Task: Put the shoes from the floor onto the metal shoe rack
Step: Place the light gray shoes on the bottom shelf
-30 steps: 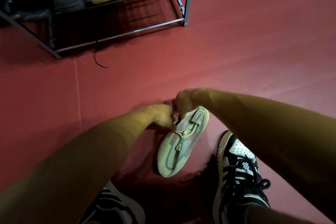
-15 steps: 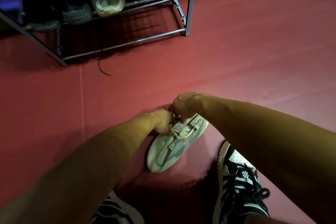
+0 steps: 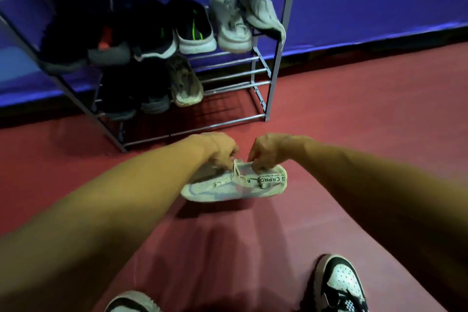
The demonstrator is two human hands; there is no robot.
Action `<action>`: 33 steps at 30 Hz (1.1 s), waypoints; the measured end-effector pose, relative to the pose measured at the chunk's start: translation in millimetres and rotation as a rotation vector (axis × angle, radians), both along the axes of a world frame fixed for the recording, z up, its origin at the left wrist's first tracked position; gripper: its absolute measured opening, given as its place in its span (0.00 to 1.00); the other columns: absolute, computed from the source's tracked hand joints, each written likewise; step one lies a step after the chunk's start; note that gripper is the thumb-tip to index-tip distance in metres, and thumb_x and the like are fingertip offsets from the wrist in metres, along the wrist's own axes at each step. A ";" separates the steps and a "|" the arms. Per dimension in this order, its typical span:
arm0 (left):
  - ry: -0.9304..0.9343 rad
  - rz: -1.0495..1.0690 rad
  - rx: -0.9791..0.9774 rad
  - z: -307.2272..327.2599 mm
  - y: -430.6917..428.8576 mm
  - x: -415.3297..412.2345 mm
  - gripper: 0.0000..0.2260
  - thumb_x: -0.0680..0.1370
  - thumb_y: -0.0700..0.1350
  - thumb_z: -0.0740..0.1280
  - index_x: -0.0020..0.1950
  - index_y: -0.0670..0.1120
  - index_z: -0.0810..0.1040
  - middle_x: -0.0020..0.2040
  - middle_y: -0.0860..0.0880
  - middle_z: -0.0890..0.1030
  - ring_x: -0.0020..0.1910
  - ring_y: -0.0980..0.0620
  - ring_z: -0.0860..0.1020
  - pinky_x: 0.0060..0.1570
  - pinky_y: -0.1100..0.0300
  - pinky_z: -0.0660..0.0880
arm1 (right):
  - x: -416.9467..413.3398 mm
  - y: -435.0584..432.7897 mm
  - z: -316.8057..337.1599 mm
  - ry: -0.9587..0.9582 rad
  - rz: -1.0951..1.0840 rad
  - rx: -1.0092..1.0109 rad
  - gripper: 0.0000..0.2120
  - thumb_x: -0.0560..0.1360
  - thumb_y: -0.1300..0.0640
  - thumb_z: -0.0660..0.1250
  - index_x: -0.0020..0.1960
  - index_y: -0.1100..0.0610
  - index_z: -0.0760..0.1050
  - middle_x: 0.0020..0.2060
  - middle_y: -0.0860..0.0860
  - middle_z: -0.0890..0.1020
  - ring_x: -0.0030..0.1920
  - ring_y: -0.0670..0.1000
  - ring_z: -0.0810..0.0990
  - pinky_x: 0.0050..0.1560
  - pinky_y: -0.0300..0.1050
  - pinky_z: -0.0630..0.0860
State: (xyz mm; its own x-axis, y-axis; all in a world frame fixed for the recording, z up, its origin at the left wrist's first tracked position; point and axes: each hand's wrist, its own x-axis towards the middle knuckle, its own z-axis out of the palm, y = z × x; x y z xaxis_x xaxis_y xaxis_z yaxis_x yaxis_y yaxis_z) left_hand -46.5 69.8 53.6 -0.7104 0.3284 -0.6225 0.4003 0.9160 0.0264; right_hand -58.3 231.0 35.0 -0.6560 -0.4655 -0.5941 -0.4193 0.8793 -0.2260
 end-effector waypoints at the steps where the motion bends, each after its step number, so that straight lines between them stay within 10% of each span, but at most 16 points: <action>1: 0.029 -0.018 -0.004 13.3 -0.9 -4.7 0.11 0.76 0.51 0.69 0.56 0.49 0.79 0.48 0.49 0.79 0.50 0.46 0.77 0.48 0.57 0.73 | -2.8 0.9 11.8 0.036 -0.015 -0.016 0.11 0.74 0.54 0.69 0.54 0.50 0.85 0.44 0.51 0.87 0.37 0.47 0.79 0.48 0.42 0.78; 18: 0.209 0.211 0.191 92.2 -27.8 -25.9 0.11 0.77 0.52 0.65 0.52 0.47 0.79 0.55 0.46 0.81 0.52 0.45 0.78 0.47 0.59 0.70 | -48.8 -14.9 97.6 0.300 -0.517 -0.050 0.14 0.68 0.44 0.71 0.36 0.55 0.75 0.42 0.52 0.84 0.42 0.53 0.83 0.44 0.44 0.80; 23: 0.105 0.431 0.204 110.1 -46.2 -32.8 0.19 0.77 0.58 0.66 0.52 0.42 0.83 0.50 0.44 0.86 0.41 0.47 0.81 0.43 0.59 0.76 | -68.5 -0.7 116.3 0.173 -0.550 -0.096 0.13 0.70 0.50 0.72 0.31 0.56 0.78 0.18 0.45 0.76 0.20 0.43 0.75 0.26 0.35 0.71; 29: 0.081 0.679 0.551 73.0 -35.9 -45.0 0.21 0.77 0.63 0.65 0.42 0.46 0.81 0.39 0.46 0.83 0.34 0.50 0.76 0.33 0.61 0.69 | -81.1 -4.8 99.5 0.099 -0.697 -0.291 0.13 0.76 0.64 0.68 0.32 0.63 0.76 0.14 0.50 0.73 0.12 0.44 0.67 0.15 0.31 0.60; 33: 0.057 0.785 0.704 45.7 -30.7 -62.6 0.08 0.77 0.50 0.70 0.45 0.46 0.82 0.34 0.50 0.76 0.27 0.55 0.72 0.23 0.65 0.65 | -101.1 -26.7 74.0 0.156 -0.837 -0.413 0.11 0.72 0.55 0.71 0.34 0.60 0.81 0.25 0.52 0.82 0.25 0.49 0.80 0.28 0.40 0.77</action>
State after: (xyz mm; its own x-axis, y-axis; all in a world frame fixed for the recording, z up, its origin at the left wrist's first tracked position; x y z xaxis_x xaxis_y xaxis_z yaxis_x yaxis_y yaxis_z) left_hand -109.0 39.0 99.3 -0.9023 0.0384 -0.4294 -0.2805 0.7041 0.6523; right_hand -159.3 204.3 109.1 -0.9302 0.0383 -0.3650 0.2599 0.7709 -0.5815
